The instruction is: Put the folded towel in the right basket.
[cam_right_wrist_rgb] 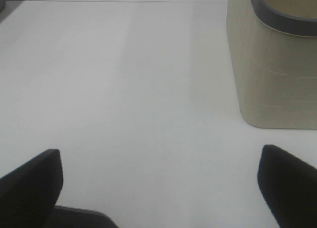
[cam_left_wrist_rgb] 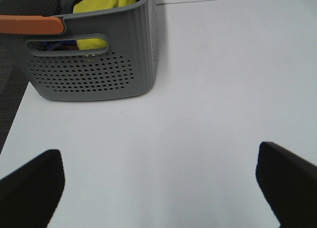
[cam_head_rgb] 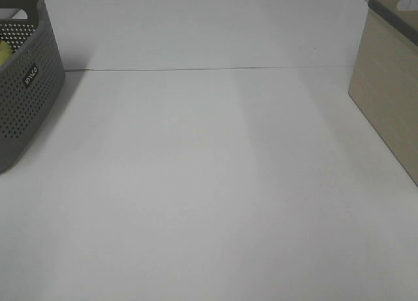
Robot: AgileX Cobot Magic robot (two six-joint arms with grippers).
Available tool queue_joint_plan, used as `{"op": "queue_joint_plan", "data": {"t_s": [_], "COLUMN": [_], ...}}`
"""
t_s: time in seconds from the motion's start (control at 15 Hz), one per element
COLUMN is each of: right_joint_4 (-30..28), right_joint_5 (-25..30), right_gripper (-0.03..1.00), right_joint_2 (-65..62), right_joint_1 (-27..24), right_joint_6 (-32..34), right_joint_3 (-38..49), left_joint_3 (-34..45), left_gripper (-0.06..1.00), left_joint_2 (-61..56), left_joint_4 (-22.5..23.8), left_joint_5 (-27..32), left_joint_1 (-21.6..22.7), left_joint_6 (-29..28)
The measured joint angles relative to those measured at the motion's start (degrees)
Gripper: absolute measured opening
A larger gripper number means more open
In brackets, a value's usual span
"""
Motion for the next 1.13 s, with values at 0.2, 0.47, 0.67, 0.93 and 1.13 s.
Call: {"op": "queue_joint_plan", "data": {"t_s": [0.2,0.47,0.67,0.93,1.13], "right_joint_4": [0.1,0.1,0.2,0.2,0.2], "right_joint_5": [0.0,0.0,0.0,0.0,0.0], "right_gripper": [0.98,0.98,0.98,0.98,0.98], "right_joint_2": [0.0,0.0,0.0,0.0,0.0], "right_joint_1": [0.0,0.0,0.0,0.0,0.0], "right_joint_6": [0.0,0.0,0.0,0.0,0.0], "right_joint_3": [0.0,0.0,0.0,0.0,0.0], "left_joint_3": [0.0,0.0,0.0,0.0,0.0], "left_gripper": [0.99,0.99,0.99,0.99,0.99], "left_joint_2": [0.0,0.0,0.0,0.0,0.0], "left_joint_4": [0.0,0.0,0.0,0.0,0.0], "left_joint_5": [0.0,0.0,0.0,0.0,0.0], "left_joint_1": [0.0,0.0,0.0,0.0,0.0], "left_joint_6": [0.0,0.1,0.1,0.1,0.1]}}
